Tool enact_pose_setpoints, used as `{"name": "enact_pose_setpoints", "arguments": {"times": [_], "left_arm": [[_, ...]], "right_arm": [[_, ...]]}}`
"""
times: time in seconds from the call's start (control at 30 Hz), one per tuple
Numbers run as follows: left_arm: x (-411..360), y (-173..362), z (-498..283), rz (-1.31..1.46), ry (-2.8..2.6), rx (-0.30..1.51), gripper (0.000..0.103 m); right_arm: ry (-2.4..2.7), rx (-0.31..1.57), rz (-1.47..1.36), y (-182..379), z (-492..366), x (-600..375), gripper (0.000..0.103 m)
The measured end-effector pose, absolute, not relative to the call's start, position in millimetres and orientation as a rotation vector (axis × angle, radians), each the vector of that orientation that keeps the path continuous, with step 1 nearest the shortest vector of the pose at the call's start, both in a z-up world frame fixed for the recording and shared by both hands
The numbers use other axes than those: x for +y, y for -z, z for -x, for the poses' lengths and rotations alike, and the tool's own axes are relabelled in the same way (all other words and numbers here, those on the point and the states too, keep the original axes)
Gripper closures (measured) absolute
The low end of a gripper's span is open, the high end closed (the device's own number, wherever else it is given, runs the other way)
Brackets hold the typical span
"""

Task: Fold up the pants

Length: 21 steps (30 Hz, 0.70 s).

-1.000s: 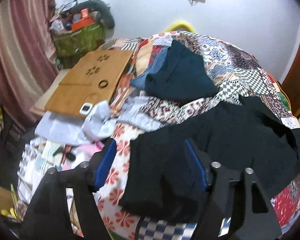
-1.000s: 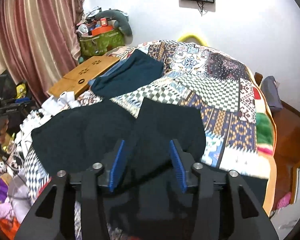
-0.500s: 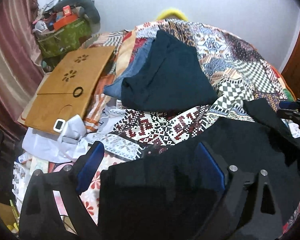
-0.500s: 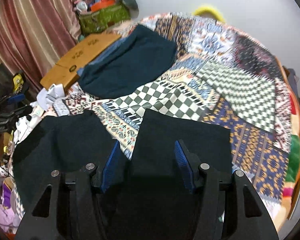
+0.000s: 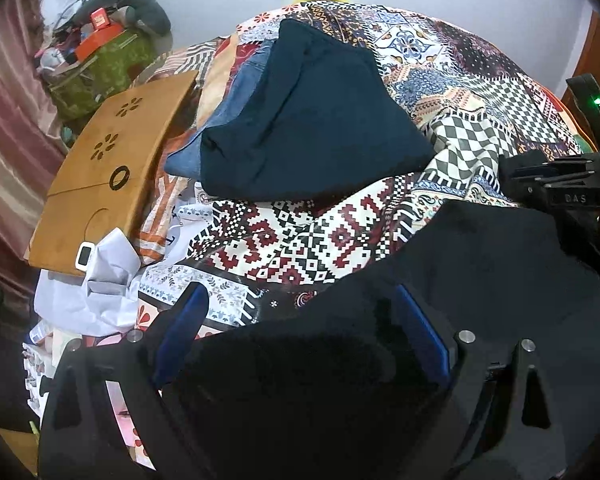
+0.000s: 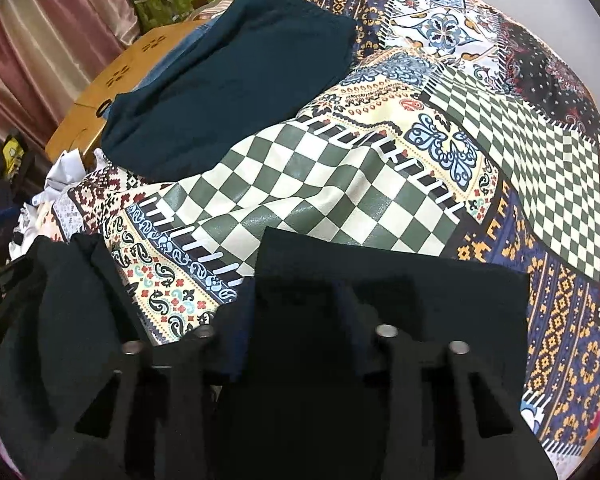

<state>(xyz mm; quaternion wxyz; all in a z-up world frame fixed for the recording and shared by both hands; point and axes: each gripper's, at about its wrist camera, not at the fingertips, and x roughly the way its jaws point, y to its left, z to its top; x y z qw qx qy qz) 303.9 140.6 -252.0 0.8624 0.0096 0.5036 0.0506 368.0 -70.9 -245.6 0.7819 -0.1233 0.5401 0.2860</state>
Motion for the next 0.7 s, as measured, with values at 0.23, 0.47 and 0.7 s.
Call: {"name": "enact_pose_setpoints", "arguments": {"times": [0.23,0.47,0.7], "left_arm": [[127.7,234.8,-291.3,-0.015,-0.088,1.031,0.009],[100.9,207.3,-274.7,-0.037,-0.053,0.994,0.009],[54.5,194.0,-262.1,-0.045,0.03,1.002,0.009]], "right_arm": [[-0.592,1.101,0.231,218.5,-359.2,-97.7,0.092],[-0.54,0.959,0.116,151.4,-328.7,-168.0,0.092],[-0.455,0.823,0.0,92.7,-285.9,-252.6,0.092]]}}
